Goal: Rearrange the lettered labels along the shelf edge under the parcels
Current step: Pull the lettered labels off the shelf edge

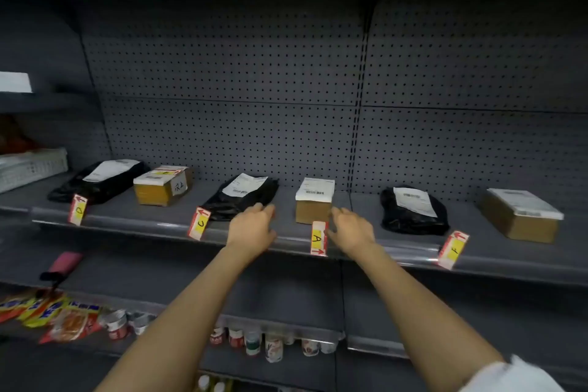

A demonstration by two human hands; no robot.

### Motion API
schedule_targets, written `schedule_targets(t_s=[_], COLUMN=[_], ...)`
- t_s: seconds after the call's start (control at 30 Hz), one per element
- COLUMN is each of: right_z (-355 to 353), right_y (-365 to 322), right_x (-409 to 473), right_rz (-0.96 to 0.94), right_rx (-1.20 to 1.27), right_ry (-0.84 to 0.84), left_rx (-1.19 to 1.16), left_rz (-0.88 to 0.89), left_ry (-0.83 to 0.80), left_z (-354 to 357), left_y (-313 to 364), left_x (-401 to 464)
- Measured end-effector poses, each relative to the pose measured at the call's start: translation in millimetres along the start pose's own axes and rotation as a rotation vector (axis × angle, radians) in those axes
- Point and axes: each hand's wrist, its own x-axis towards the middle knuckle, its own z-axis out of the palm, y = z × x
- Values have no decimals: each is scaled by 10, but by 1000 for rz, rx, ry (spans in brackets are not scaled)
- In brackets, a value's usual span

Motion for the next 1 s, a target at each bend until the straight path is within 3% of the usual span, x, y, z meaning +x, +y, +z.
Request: schedule_targets(t_s=[0.13, 0.27, 0.33, 0.43, 0.57, 0.73, 1.0], right_z=[107, -207, -430, -538, -244, 156, 621], right_y=[-19, -458, -840, -1506, -2360, -3327, -4705], right_x=[275, 678, 893, 1077, 1164, 1243, 1821], right_rz=[1, -65, -172, -339, -530, -582, -645], right_rx=[21, 572, 791, 920, 929, 936, 778], right_ry=[-37, 188, 207, 173, 55, -41, -105], left_rx=[16, 36, 66, 81, 123, 208, 204], left_rz=[-39, -99, -175, -315, -488, -676, -699], left_ry=[7, 93, 124, 156, 144, 138, 80], left_z=[78, -124, -300, -511, -565, -617, -760], left_y=[-177, -584, -919, -1458, -2065, -2785, -4240], left_x=[189, 202, 133, -156, -757, -1360, -1372])
